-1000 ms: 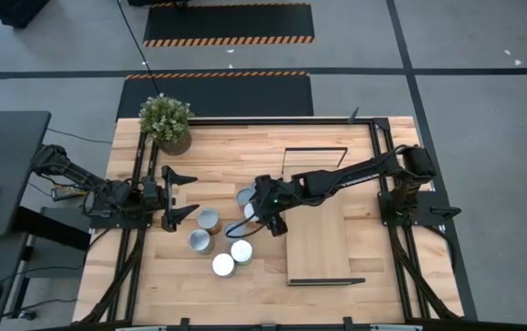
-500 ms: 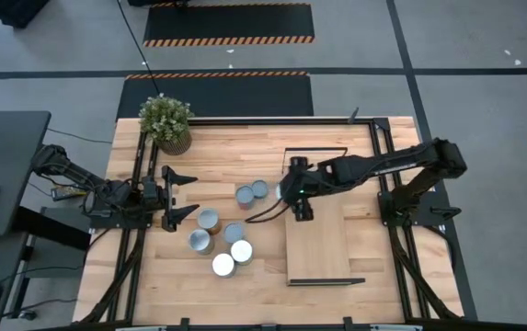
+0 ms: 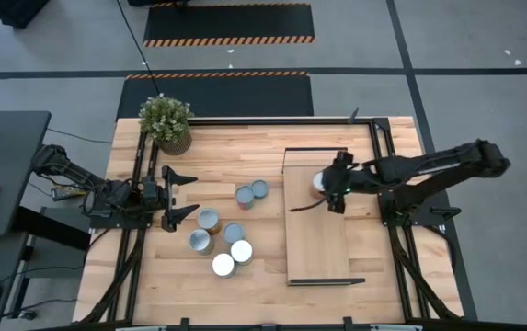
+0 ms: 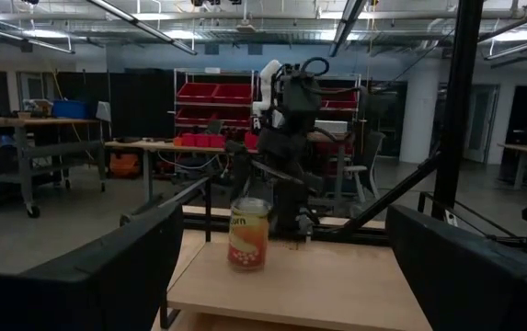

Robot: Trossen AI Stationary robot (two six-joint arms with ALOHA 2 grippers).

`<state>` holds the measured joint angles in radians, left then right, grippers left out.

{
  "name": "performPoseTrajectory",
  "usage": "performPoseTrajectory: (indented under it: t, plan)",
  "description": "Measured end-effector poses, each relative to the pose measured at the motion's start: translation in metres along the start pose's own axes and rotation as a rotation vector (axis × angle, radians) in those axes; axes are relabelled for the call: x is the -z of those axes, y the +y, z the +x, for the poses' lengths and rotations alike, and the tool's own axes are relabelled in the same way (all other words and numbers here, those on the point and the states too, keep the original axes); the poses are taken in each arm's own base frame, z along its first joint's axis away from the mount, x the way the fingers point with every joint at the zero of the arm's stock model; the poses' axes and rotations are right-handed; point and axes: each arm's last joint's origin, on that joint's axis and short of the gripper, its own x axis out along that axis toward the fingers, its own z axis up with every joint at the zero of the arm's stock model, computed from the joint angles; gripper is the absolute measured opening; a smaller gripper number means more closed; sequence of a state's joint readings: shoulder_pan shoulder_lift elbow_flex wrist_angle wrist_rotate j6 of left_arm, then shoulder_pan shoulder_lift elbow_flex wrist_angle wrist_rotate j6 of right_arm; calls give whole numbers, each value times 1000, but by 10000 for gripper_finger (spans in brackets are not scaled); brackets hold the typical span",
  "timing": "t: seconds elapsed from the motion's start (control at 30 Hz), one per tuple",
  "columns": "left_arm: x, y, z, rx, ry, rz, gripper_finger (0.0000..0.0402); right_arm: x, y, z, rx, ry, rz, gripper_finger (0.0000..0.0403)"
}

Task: Pick and place cans onto a shelf
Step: Put the canned corn on the shelf

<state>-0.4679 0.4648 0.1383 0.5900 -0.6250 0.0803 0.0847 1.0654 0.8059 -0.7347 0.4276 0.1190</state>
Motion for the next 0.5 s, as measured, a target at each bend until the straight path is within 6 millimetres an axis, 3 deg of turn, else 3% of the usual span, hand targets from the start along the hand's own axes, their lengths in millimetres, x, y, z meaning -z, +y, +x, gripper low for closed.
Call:
performPoseTrajectory:
  t: [0.33,0.5]
  plan:
    - [0,0,0,0,0,0,385,32,-22,-2,44,-13,26,341]
    - [0,0,0,0,0,0,385,34,-24,6,22,-24,45,349]
